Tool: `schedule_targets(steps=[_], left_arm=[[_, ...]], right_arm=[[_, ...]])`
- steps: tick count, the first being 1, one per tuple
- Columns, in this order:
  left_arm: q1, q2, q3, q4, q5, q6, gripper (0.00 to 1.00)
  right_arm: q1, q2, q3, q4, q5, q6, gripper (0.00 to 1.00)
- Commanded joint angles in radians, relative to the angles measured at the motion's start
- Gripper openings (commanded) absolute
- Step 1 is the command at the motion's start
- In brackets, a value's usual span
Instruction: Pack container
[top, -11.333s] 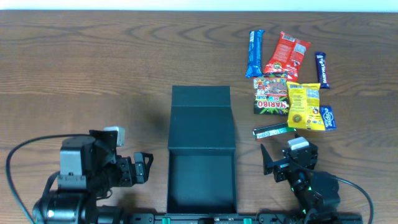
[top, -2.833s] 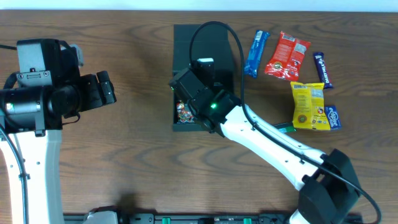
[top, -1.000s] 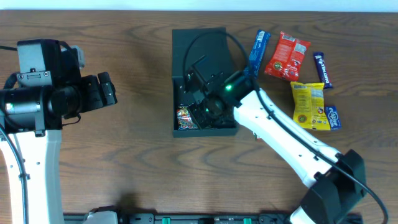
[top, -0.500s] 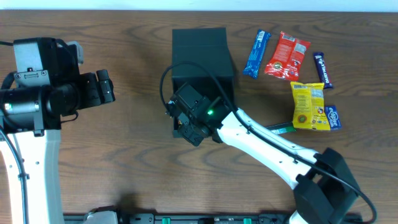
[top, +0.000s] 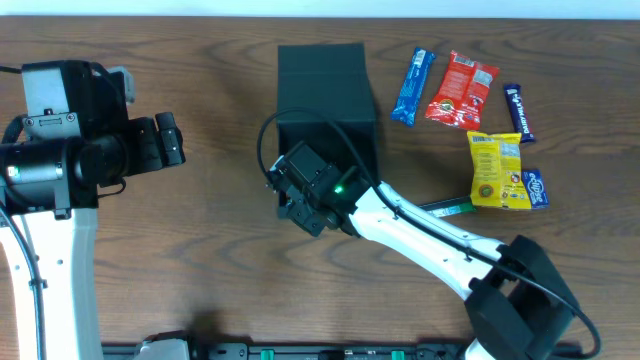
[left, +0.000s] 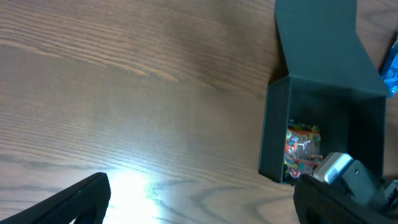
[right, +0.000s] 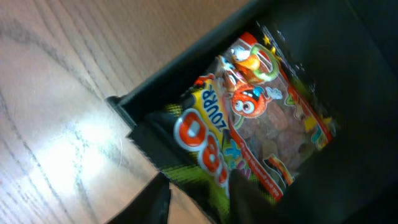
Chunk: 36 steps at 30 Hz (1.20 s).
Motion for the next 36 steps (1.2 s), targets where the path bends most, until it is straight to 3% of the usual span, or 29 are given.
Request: schedule_targets(steps=[1, 8, 17, 28, 36], left_arm=[[0.006, 0.002, 0.005, -0.001, 0.013, 0.019, 0.95], [0.006, 0.002, 0.005, -0.001, 0.02, 0.02, 0.95], [0.006, 0.002, 0.005, -0.001, 0.02, 0.02, 0.95], [0.006, 0.002, 0.005, 0.0, 0.019, 0.019, 0.95], [0.006, 0.002, 0.005, -0.001, 0.019, 0.019, 0.95]], right_arm=[[0.005, 0.01, -0.006, 0.024, 0.019, -0.004, 0.23], [0.005, 0.01, -0.005, 0.03, -0.011, -0.004, 0.01], [0.004, 0.0, 0.032, 0.008, -0.011, 0.01, 0.01], [-0.064, -0.008, 0.283, -0.119, 0.0, 0.007, 0.01], [-0.126, -0.003, 0.278, -0.111, 0.057, 0.003, 0.01]])
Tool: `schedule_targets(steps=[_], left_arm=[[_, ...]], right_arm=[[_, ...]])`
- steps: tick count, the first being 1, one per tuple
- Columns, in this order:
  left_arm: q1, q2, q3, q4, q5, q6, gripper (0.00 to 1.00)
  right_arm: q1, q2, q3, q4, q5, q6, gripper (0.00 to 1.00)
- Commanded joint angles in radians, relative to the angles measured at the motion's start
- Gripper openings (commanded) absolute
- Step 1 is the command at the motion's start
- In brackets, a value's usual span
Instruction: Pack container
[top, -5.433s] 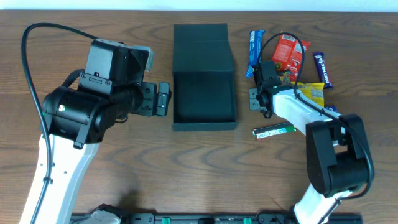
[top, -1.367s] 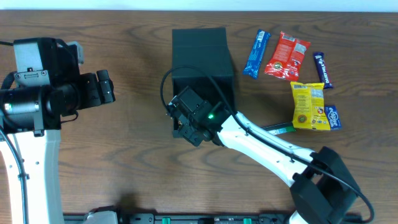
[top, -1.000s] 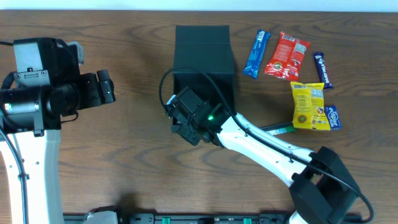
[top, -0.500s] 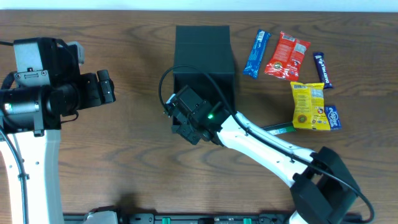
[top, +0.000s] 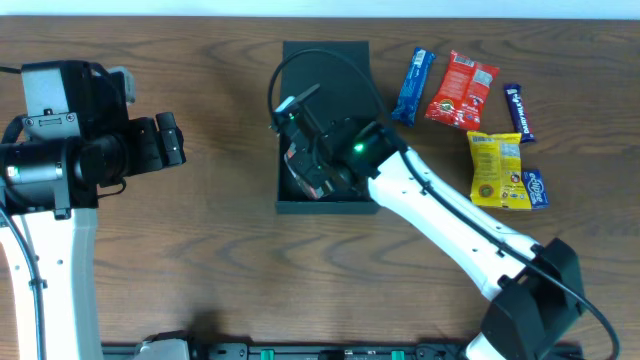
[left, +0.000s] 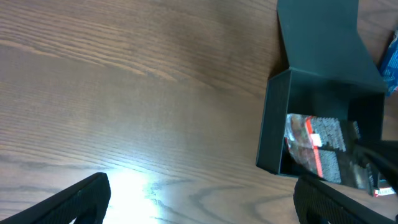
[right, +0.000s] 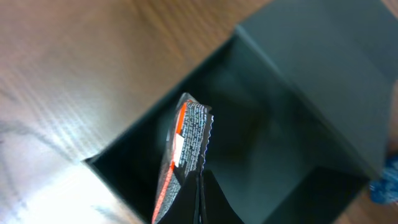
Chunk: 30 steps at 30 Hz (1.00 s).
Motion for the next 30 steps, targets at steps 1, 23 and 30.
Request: schedule_targets(steps=[1, 23, 30], left_arm=[[0.005, 0.002, 0.005, 0.0, 0.011, 0.019, 0.95], [0.005, 0.002, 0.005, 0.0, 0.011, 0.019, 0.95], [0.005, 0.002, 0.005, 0.0, 0.011, 0.019, 0.95]], right_arm=[[-0.015, 0.002, 0.002, 0.005, 0.023, -0.009, 0.01], [-0.066, 0.034, 0.104, -0.195, -0.439, -0.413, 0.01], [-0.082, 0.034, 0.168, -0.283, -0.539, -0.502, 0.01]])
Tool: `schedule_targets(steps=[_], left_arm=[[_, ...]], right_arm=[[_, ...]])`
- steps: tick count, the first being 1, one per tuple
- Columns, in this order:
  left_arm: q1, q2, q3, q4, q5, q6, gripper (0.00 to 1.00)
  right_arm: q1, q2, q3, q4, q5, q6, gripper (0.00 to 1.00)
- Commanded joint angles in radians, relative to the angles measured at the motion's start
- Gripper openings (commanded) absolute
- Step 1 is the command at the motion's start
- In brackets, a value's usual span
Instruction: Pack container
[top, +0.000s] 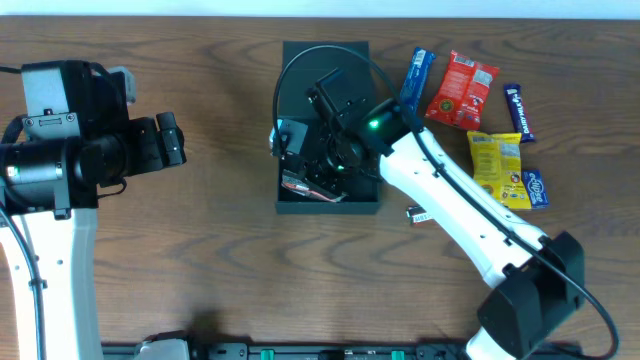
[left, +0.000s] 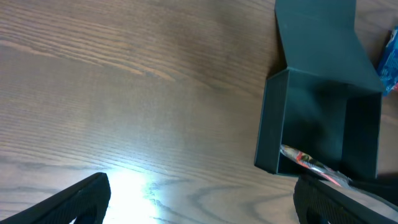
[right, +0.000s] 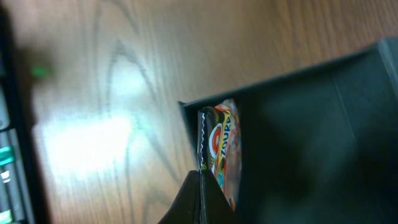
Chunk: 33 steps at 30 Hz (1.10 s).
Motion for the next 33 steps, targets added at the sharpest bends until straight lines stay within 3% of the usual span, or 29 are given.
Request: schedule_targets(steps=[1, 11, 20, 33], left_arm=[[0.005, 0.002, 0.005, 0.0, 0.005, 0.019, 0.95], [0.005, 0.002, 0.005, 0.003, 0.005, 0.019, 0.95], [0.005, 0.002, 0.005, 0.002, 0.005, 0.019, 0.95], [0.005, 0.002, 0.005, -0.005, 0.004, 0.019, 0.95]], right_arm=[[-0.008, 0.001, 0.057, -0.016, -0.089, -0.08, 0.01], [-0.024, 0.035, 0.058, -0.148, -0.157, -0.202, 0.01], [-0.053, 0.101, 0.058, -0.146, -0.194, -0.243, 0.01], [-0.058, 0.2, 0.059, 0.057, -0.072, -0.134, 0.01]])
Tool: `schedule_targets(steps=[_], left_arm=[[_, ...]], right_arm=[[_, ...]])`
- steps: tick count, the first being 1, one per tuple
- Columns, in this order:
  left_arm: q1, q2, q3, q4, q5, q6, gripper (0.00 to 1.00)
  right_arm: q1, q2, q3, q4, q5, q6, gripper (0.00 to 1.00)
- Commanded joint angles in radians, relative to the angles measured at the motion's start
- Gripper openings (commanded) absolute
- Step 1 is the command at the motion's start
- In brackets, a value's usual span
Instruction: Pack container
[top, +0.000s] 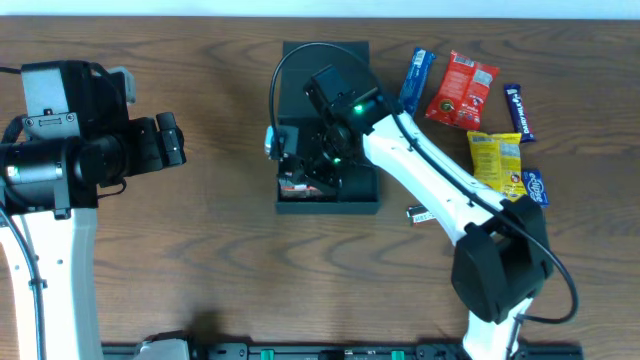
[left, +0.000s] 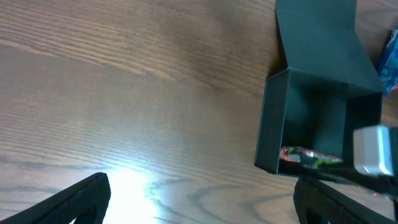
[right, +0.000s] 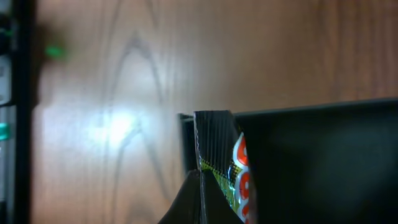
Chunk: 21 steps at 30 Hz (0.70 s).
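An open black box (top: 360, 195) stands mid-table with its lid flap (top: 325, 55) folded back. My right gripper (top: 300, 172) reaches into its front left corner, shut on a colourful candy bag (top: 297, 186). In the right wrist view the gripper (right: 200, 188) pinches the bag's crimped edge (right: 214, 146), which stands on edge against the box wall (right: 298, 155). The left wrist view shows the box (left: 273, 118) with the bag (left: 308, 155) low inside at the front. My left gripper (left: 199, 200) hangs open over bare wood, far left of the box (top: 172, 140).
Loose snacks lie right of the box: a blue bar (top: 413, 73), a red pack (top: 462, 88), a dark blue bar (top: 517, 110), a yellow bag (top: 495, 168) and a small blue pack (top: 536, 187). A small wrapper (top: 420, 213) lies under the right arm.
The right wrist has turned and shifted slightly left; the bag now stands more upright against the box's front left corner, still gripped. The left arm has not moved.
The right gripper first held the candy bag at the box's front edge. Then it held the bag on edge over the open box. Later the bag sat low by the front wall, and now it stands in the front left corner, still held.
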Motion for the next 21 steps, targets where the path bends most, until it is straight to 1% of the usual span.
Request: schedule_targets(steps=[1, 2, 3, 4, 5, 6, 7, 11, 17, 18, 19, 20, 21], left_arm=[[0.004, 0.002, 0.005, -0.004, 0.003, 0.019, 0.95], [0.004, 0.002, 0.005, -0.004, 0.003, 0.019, 0.95], [0.004, 0.002, 0.005, -0.004, 0.003, 0.019, 0.95], [0.004, 0.002, 0.005, -0.004, 0.003, 0.022, 0.95], [0.004, 0.002, 0.005, -0.004, 0.003, 0.022, 0.95], [0.004, 0.002, 0.005, -0.004, 0.003, 0.022, 0.95], [0.004, 0.002, 0.005, -0.004, 0.003, 0.022, 0.95], [0.004, 0.002, 0.005, -0.005, 0.001, 0.022, 0.95], [0.004, 0.002, 0.005, -0.008, -0.022, 0.022, 0.95], [0.004, 0.002, 0.005, -0.008, -0.022, 0.022, 0.95], [0.004, 0.002, 0.005, -0.008, -0.022, 0.022, 0.95], [0.004, 0.002, 0.005, -0.007, -0.022, 0.022, 0.95], [0.004, 0.002, 0.005, -0.008, -0.022, 0.022, 0.95]], right_arm=[[-0.015, 0.035, 0.021, 0.037, 0.061, 0.059, 0.01], [-0.015, 0.041, 0.021, 0.065, 0.083, 0.099, 0.04], [-0.015, 0.047, 0.021, 0.092, 0.104, 0.143, 0.21], [-0.015, 0.049, 0.021, 0.121, 0.127, 0.181, 0.6], [-0.015, 0.051, 0.021, 0.145, 0.15, 0.206, 0.84], [-0.014, 0.051, 0.021, 0.165, 0.167, 0.222, 0.98], [-0.014, 0.05, 0.022, 0.186, 0.187, 0.245, 0.99], [-0.017, 0.046, 0.056, 0.2, 0.22, 0.342, 0.99], [-0.017, 0.018, 0.119, 0.144, 0.225, 0.382, 0.98], [-0.017, 0.012, 0.125, 0.134, 0.235, 0.382, 0.91], [-0.017, 0.009, 0.129, 0.121, 0.249, 0.382, 0.73], [-0.018, 0.007, 0.13, 0.109, 0.266, 0.39, 0.49], [-0.022, 0.007, 0.129, 0.09, 0.296, 0.413, 0.08]])
